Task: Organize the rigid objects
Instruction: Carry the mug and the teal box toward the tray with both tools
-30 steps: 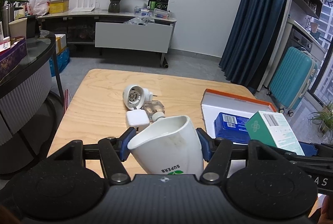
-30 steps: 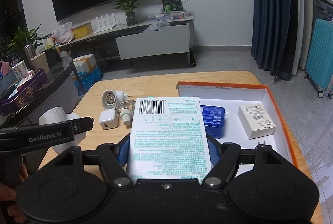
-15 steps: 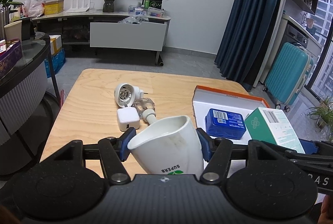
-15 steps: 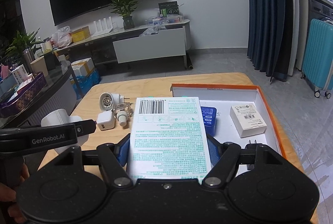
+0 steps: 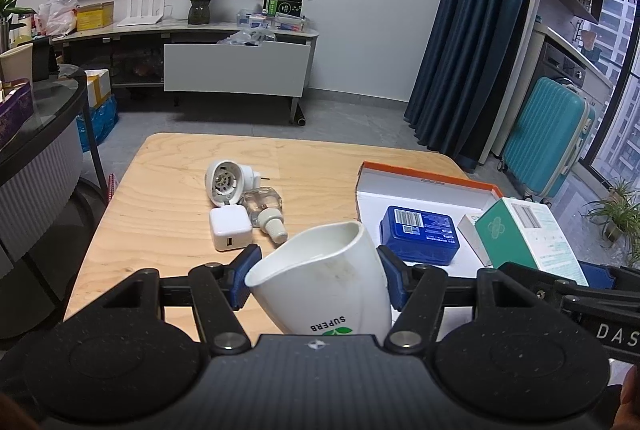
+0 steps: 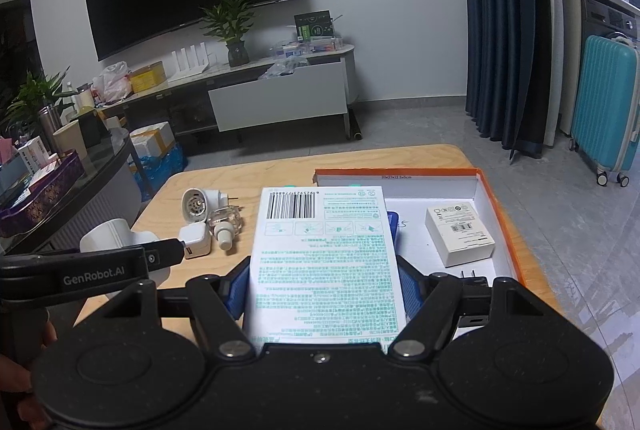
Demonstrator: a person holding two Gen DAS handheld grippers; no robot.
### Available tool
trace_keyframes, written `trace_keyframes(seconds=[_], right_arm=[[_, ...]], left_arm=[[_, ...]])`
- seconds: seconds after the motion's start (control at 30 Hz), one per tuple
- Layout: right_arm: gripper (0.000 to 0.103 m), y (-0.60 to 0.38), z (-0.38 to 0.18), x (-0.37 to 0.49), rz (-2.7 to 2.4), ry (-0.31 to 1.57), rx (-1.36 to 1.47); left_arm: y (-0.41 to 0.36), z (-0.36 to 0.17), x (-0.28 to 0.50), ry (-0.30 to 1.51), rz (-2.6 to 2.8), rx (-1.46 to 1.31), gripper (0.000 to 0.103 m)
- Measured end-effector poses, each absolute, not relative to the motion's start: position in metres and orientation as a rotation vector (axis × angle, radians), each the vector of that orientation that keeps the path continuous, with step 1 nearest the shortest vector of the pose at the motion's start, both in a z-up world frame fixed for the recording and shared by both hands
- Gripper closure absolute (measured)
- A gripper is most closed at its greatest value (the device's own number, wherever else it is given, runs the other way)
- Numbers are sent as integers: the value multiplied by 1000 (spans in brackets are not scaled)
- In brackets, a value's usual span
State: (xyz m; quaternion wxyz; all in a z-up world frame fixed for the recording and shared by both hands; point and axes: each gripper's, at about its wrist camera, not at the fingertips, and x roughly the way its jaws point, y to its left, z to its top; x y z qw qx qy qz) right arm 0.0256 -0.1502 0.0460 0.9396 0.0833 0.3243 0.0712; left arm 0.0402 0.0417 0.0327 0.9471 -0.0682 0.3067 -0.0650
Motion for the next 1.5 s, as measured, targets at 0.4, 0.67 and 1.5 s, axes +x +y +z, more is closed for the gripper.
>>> trace_keyframes(seconds=[0.4,0.67,1.5], right_arm=[[19,-163,49,20,114,641,189],[19,-167,50,17,98,631,202],[19,-182,49,17,36,613,230]], left_arm=[[31,35,38,620,-156,-126,40],[24,36,37,622,-176,-114,40],[-5,35,41,636,-246,-88,40]])
